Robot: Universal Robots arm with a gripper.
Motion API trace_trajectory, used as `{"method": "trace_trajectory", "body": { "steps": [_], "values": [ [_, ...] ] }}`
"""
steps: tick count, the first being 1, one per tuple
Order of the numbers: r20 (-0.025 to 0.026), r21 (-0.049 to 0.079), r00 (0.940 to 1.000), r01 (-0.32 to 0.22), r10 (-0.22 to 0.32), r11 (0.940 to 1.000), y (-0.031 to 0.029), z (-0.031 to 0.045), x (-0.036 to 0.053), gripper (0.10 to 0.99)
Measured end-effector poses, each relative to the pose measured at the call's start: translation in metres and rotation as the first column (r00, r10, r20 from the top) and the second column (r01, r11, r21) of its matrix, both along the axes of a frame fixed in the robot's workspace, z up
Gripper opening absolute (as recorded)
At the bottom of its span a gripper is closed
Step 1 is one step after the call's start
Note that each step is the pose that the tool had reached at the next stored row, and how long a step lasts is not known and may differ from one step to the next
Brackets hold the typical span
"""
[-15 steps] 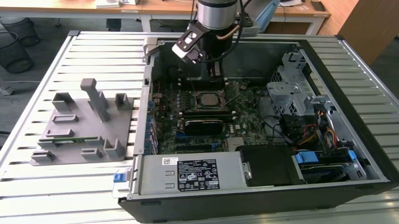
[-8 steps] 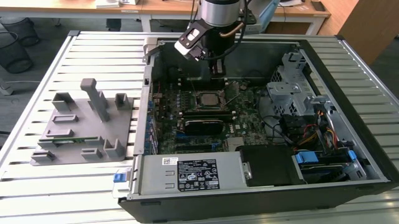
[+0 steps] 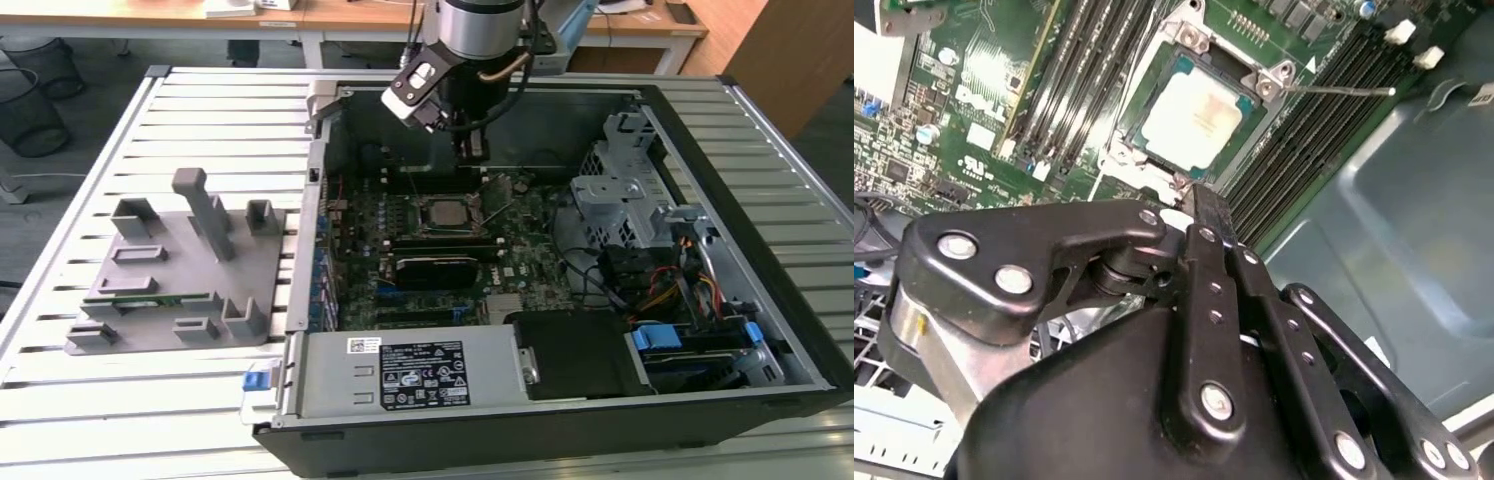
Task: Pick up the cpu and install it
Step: 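Close the cpu cover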
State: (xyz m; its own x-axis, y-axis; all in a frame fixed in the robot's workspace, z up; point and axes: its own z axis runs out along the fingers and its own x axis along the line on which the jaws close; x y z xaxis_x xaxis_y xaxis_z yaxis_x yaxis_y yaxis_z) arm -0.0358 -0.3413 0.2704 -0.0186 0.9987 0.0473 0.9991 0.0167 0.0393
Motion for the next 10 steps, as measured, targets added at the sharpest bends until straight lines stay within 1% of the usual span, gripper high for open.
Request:
{"method": "trace_trajectory", "body": {
  "steps": [4, 10],
  "values": [
    [-0.0024, -0.001, 1.0000, 0.000, 0.000, 1.0000, 0.0000, 0.0000, 0.0033, 0.106],
    [-0.0103, -0.002, 0.9999, 0.000, 0.000, 1.0000, 0.0000, -0.0001, 0.0106, 0.106]
  ]
}}
